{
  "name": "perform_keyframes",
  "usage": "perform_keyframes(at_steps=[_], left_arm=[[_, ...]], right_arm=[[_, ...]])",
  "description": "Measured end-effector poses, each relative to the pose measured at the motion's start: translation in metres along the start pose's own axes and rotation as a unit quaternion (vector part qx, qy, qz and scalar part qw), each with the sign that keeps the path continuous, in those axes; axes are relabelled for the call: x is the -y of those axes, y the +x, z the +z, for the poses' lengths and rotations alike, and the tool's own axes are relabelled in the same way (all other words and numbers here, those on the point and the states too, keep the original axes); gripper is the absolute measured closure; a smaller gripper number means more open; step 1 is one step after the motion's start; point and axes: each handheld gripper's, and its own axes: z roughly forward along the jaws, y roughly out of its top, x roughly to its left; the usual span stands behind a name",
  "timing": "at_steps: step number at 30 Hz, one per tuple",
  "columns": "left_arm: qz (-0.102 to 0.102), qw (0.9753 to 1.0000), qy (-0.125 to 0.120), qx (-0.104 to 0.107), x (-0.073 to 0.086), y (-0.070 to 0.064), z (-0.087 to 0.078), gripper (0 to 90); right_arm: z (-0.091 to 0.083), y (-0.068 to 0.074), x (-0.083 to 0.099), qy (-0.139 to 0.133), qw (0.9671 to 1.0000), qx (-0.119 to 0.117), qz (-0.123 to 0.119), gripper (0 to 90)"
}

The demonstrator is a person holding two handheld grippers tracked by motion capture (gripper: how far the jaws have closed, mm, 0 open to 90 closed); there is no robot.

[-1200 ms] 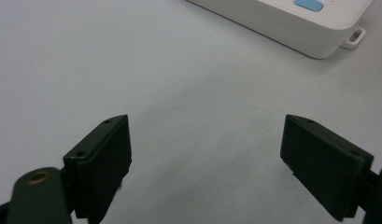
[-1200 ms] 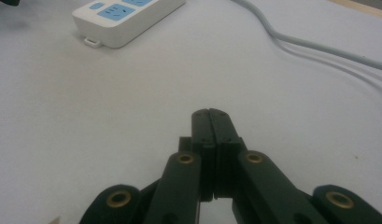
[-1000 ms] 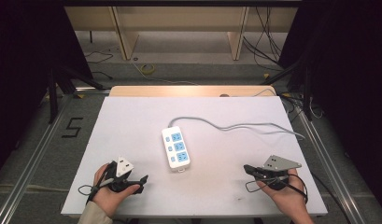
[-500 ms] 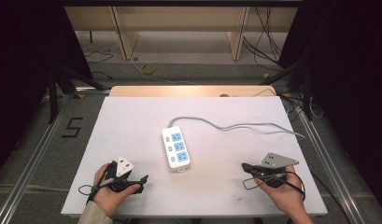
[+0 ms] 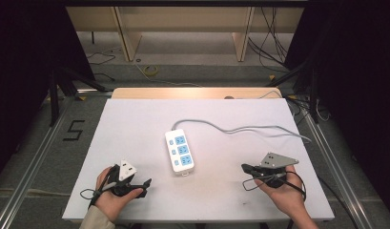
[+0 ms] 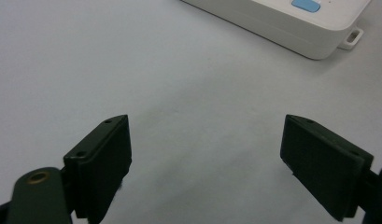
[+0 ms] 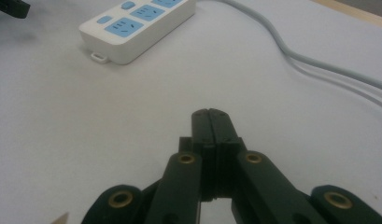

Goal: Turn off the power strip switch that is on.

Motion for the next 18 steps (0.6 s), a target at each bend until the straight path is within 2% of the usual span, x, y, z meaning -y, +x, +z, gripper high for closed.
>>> perform_keyframes(at_steps=[18], left_arm=[[0.001,1.0,-0.001,-0.003,-0.0004,0.0,-0.0003,16.3]], right_arm=[[0.0048,0.0002,-0.0063,0.005,1.0,-0.003,0.003,90.0]])
